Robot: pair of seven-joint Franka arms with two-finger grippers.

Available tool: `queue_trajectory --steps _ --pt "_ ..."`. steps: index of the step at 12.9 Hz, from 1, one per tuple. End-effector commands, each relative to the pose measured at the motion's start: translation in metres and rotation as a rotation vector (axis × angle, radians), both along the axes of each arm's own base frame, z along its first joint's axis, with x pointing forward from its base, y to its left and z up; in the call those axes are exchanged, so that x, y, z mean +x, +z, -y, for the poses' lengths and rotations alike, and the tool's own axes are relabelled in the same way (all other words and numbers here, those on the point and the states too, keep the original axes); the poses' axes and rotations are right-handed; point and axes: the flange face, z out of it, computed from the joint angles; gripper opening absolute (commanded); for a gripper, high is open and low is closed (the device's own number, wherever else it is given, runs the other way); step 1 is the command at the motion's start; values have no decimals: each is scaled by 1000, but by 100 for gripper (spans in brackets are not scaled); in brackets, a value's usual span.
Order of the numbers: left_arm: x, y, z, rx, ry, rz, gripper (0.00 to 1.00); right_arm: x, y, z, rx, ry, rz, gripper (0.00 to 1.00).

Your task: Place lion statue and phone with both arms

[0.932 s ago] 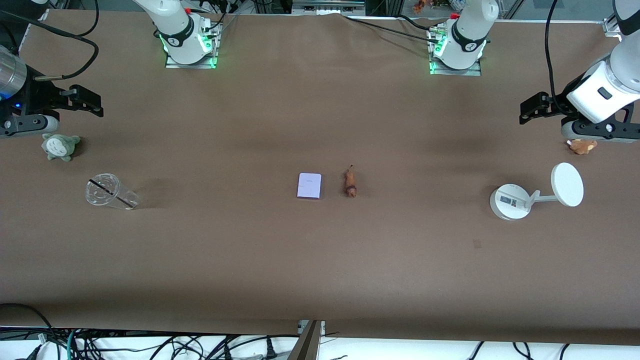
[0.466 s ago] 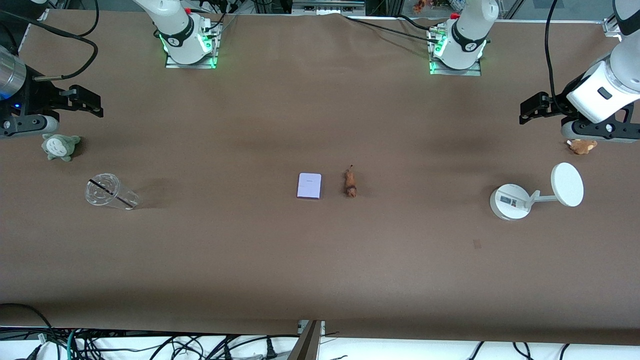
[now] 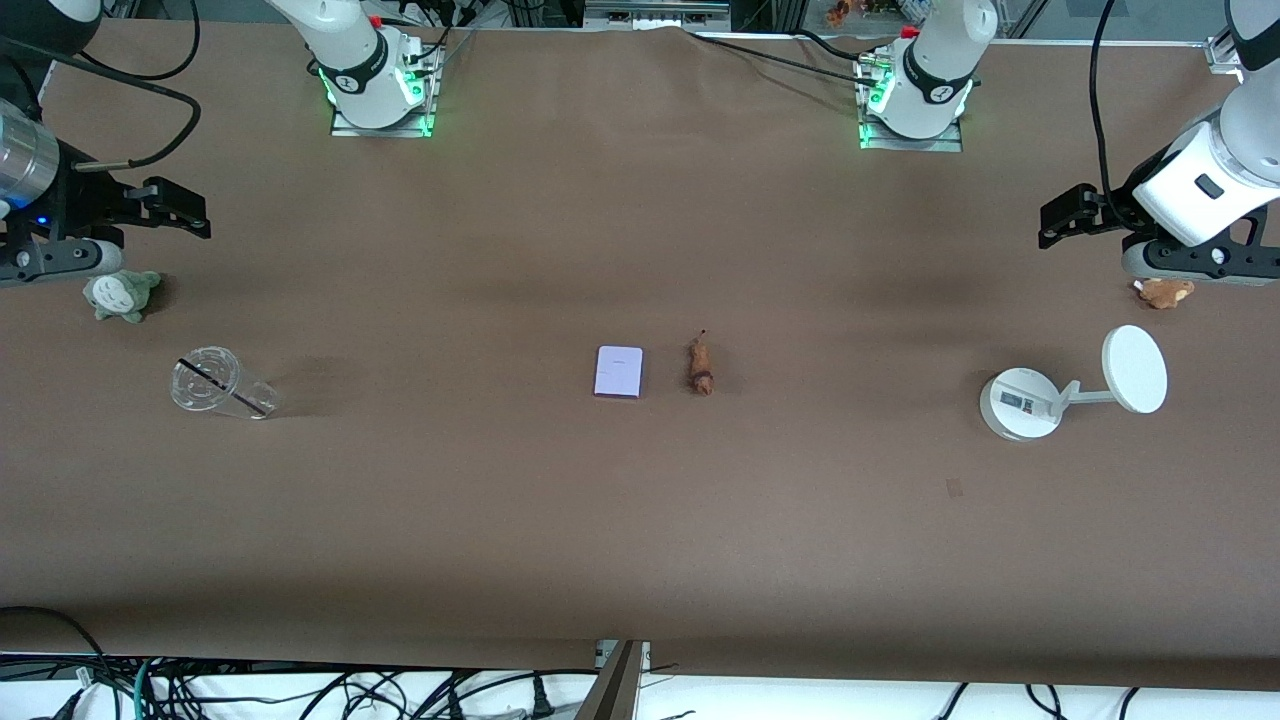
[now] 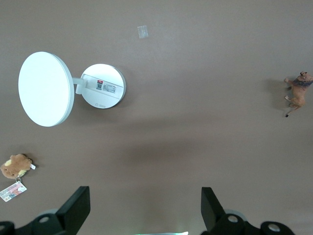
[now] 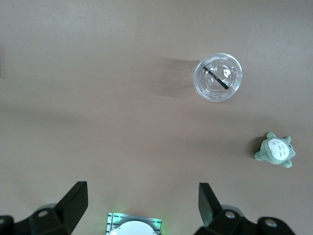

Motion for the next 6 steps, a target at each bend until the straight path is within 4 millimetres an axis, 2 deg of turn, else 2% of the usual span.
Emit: queue_trajectory --steps 1,6 --pt "-2 6 2 -16 -18 -12 100 1 7 0 14 -8 -4 100" --pt "-3 6 1 -16 -17 -15 100 1 8 -2 11 -12 -3 100"
